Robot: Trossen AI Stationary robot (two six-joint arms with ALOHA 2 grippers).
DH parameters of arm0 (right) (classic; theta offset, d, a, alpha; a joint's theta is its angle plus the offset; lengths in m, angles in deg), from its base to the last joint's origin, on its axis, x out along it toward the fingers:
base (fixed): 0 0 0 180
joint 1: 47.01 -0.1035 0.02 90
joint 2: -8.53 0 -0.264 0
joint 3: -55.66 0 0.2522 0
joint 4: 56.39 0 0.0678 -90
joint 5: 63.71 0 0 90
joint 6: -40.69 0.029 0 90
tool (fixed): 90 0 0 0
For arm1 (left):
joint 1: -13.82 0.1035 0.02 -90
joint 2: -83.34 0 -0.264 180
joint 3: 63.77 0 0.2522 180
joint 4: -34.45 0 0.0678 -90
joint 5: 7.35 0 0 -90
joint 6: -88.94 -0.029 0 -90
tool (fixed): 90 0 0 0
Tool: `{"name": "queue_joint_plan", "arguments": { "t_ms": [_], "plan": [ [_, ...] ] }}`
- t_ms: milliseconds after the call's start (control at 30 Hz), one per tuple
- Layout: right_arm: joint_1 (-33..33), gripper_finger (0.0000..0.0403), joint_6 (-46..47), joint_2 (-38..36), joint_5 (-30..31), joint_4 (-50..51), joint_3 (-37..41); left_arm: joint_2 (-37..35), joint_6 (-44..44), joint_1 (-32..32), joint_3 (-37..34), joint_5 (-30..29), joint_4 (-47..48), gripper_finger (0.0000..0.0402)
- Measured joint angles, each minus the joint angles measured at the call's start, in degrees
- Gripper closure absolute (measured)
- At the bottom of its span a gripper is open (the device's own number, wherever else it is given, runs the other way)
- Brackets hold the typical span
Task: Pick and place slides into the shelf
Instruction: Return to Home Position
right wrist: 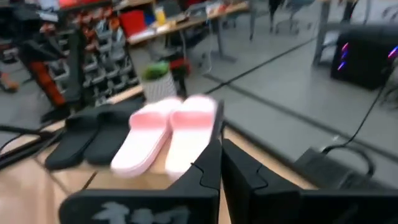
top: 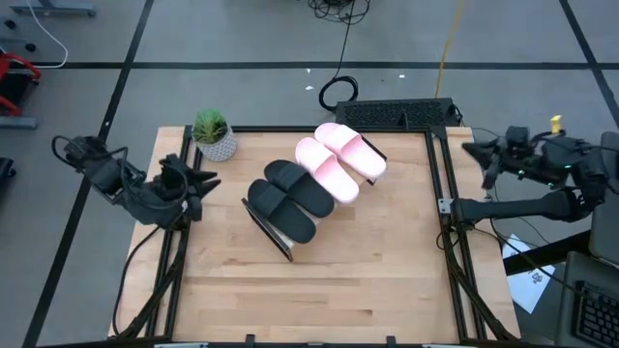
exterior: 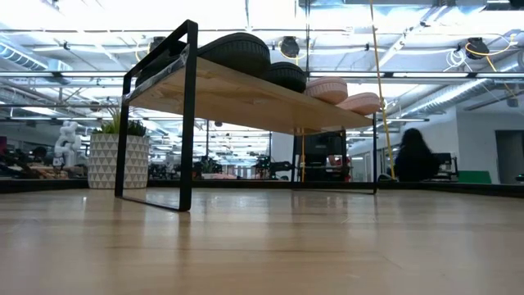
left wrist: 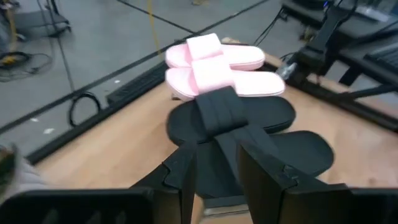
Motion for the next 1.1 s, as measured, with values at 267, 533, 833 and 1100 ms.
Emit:
{"name": "queue_joint_plan", "arguments": {
  "t_ms": [267, 533, 833, 1100],
  "plan": [
    [0.00, 0.0403, 8.07, 0.09, -2.91, -0.76, 14.77, -5.48, 3.44, -4.01, -9.80, -1.51, -5.65, 0.0289],
    [0.00, 0.0403, 7.28, 0.09, -9.31, -18.51, 27.63, -6.80, 5.08, -5.91, -11.17, 0.22, -5.62, 0.0289],
    [0.02, 0.0403, -2.94, -0.77, -21.56, -27.90, 34.37, -6.73, 9.21, -6.06, -11.19, 1.72, -5.70, 0.0289],
    [0.01, 0.0403, -3.33, -9.15, -21.59, -26.38, 34.37, -6.37, -4.74, -7.99, -11.38, 2.08, -4.48, 0.0289]
  ]
}}
